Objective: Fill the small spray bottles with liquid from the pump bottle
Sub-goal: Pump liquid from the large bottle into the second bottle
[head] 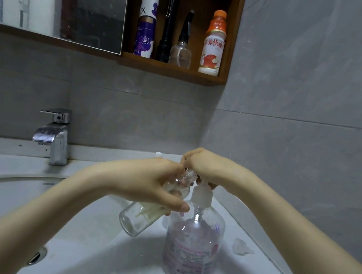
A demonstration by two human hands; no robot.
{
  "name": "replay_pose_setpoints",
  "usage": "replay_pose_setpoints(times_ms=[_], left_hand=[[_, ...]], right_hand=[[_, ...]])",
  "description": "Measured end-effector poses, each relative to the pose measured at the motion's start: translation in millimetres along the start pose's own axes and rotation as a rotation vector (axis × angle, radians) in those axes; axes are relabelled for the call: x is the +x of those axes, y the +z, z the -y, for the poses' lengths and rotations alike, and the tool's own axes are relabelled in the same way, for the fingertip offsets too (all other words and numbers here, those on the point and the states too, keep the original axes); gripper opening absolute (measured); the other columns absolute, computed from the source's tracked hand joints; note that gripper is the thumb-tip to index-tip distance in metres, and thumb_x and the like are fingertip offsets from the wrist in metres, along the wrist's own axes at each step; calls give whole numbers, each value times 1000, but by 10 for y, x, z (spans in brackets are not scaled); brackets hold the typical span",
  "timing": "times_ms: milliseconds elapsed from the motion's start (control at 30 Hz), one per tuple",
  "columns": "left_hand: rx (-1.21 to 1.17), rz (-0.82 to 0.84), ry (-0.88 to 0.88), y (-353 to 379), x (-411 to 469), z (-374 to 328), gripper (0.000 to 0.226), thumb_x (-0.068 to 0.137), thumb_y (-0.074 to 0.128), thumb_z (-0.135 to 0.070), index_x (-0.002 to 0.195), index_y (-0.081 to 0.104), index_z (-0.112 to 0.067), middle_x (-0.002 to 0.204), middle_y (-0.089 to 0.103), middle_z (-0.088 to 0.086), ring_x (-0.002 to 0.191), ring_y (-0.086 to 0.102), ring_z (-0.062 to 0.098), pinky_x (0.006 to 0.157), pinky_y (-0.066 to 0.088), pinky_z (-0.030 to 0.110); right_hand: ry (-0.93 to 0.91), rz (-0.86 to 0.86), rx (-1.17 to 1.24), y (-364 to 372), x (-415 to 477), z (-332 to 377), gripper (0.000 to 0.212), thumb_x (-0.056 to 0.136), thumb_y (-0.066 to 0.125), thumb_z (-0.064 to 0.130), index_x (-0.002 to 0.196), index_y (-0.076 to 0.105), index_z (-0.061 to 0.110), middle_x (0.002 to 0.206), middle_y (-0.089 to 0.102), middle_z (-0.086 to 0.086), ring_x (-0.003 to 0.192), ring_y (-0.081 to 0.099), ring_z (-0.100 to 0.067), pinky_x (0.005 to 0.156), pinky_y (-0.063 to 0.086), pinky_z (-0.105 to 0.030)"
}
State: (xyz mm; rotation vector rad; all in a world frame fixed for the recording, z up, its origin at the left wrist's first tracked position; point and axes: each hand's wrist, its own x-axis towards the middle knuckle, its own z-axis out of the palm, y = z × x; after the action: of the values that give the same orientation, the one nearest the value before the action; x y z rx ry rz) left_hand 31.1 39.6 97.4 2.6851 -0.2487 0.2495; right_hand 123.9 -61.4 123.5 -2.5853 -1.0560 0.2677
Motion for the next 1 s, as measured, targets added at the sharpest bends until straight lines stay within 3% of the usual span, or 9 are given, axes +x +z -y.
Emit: replay_pose_setpoints(times_ms=[133, 267, 467, 633, 733, 800, 1000], left_hand=[[-8, 19, 1, -6, 0, -11, 39, 83, 69, -29, 106, 55, -1, 83, 64, -3, 68, 62, 0, 66, 49, 20], [14, 25, -1, -17, -7, 9, 41, 83, 70, -33, 108, 55, -4, 91, 68, 4, 81, 66, 14, 79, 51, 42], [44, 36, -13, 29, -15, 12, 50, 75, 68, -44, 101, 54, -4, 92, 66, 13, 84, 64, 27, 79, 49, 49], [-3, 53, -29, 41, -27, 16, 44, 80, 70, -35, 104, 54, -3, 91, 69, 9, 81, 68, 20, 78, 52, 48], [7, 27, -31, 26, -22, -9, 38, 84, 69, -31, 108, 55, -5, 92, 68, 5, 80, 66, 12, 78, 51, 39], [30, 16, -25, 25, -23, -31, 38, 84, 68, -33, 109, 56, -7, 92, 68, 3, 79, 64, 9, 76, 50, 33], [14, 14, -27, -6, -16, -38, 40, 84, 68, -31, 111, 55, -5, 94, 66, 2, 76, 63, 4, 76, 51, 32]], right_hand=[[-10, 4, 123, 1, -49, -26, 8, 89, 51, 7, 90, 58, 7, 81, 52, -13, 77, 45, -26, 53, 33, -25], [-71, -8, 311, 32, -79, -111, 15, 84, 49, 5, 75, 57, 13, 69, 53, -4, 65, 44, -20, 52, 33, -24], [-106, 41, 198, 71, -35, -95, 26, 87, 53, 0, 65, 51, 14, 59, 47, 0, 53, 40, -16, 50, 32, -24], [-93, 22, 135, 85, -46, -72, 25, 87, 55, 1, 64, 51, 12, 51, 47, 2, 54, 40, -18, 49, 31, -24], [-70, 14, 77, 31, -78, -30, 6, 90, 53, 5, 86, 57, 5, 61, 47, -4, 68, 45, -25, 52, 34, -25], [-54, 18, 64, 13, -81, -18, 5, 90, 53, 7, 92, 57, 5, 69, 47, -7, 78, 46, -26, 53, 35, -25], [-11, 23, 91, 0, -58, -13, 7, 89, 51, 7, 90, 58, 5, 67, 46, -7, 65, 43, -24, 52, 34, -23]])
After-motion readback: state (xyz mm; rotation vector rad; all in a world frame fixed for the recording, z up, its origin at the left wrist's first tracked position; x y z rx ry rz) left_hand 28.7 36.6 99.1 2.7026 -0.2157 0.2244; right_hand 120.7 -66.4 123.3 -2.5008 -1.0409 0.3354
